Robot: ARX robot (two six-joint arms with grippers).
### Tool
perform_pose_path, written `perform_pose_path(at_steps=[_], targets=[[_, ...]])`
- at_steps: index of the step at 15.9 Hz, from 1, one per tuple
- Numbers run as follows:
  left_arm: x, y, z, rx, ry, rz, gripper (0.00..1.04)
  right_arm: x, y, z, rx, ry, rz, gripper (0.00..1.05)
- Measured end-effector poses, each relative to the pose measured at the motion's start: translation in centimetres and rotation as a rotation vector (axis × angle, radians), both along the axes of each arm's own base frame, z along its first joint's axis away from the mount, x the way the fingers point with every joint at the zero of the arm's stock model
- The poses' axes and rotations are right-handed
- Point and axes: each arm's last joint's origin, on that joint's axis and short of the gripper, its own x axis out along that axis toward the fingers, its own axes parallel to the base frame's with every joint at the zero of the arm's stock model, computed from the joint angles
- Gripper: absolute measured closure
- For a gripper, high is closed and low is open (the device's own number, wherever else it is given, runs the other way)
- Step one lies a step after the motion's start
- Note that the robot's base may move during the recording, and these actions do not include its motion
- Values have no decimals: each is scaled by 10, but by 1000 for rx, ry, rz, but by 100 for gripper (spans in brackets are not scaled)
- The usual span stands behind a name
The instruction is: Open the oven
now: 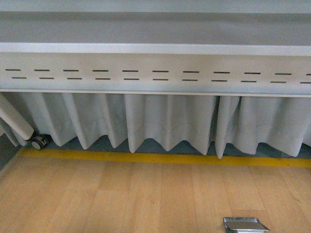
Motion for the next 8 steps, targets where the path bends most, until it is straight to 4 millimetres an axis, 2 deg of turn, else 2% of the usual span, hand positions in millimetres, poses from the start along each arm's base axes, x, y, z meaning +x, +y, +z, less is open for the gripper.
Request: perform_pose_path(at_steps=[8], targets=[[0, 0, 0, 0, 0, 0, 7, 0, 0, 0, 0, 0, 0, 6]])
